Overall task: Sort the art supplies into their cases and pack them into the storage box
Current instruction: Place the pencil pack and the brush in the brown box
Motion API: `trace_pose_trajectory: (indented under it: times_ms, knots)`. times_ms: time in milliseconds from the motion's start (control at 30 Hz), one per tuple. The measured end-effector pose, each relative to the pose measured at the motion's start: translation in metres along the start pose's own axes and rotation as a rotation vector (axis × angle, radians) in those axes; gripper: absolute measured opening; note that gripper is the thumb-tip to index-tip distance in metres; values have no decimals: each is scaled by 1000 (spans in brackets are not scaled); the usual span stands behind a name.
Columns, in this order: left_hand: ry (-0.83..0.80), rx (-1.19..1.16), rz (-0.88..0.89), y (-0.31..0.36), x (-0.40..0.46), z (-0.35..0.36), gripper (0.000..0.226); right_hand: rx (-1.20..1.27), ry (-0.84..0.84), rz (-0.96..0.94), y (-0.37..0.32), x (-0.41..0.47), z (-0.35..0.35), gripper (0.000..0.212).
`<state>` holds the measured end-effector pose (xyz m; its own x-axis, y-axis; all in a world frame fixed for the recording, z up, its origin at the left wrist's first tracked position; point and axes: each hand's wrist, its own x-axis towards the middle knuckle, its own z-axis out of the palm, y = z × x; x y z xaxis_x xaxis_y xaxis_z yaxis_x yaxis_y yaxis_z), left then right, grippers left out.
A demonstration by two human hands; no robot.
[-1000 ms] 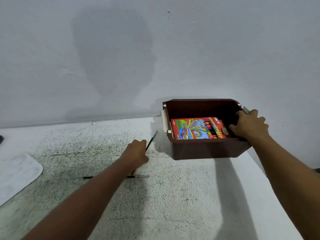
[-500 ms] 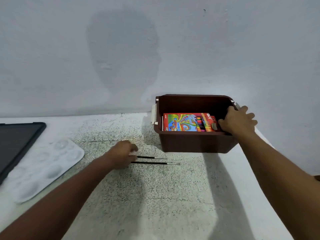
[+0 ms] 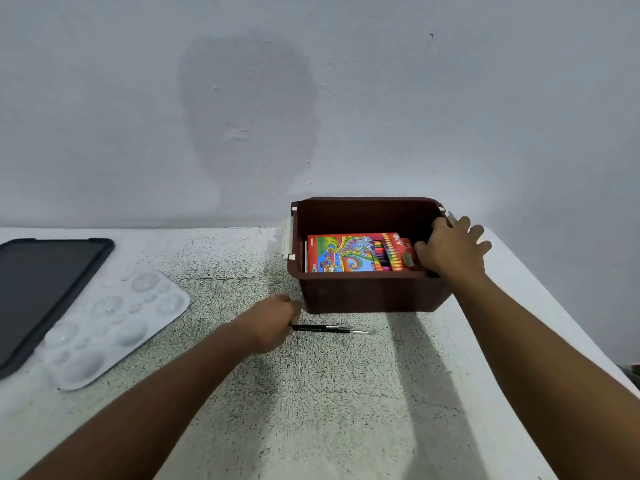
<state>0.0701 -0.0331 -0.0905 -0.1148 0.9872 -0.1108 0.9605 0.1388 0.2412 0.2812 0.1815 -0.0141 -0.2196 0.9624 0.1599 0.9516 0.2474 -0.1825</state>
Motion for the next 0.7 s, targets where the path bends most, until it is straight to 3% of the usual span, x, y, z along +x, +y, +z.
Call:
trace_pose_trajectory:
  times_ms: [333,467,600,700]
  knots:
    - [-96,13,156,1,-12,-18,16,15,30,-51,-1,0,2,37]
    - [-25,-95,170,3,-25,-47,15,101,26,-37,2,1,0,38]
    - [117,-274,115,5,-28,-84,14,361,38,-22,9,3,-6,38]
    - [104,-266,116,14,-24,-103,13,388,35,-40,10,-1,-10,38]
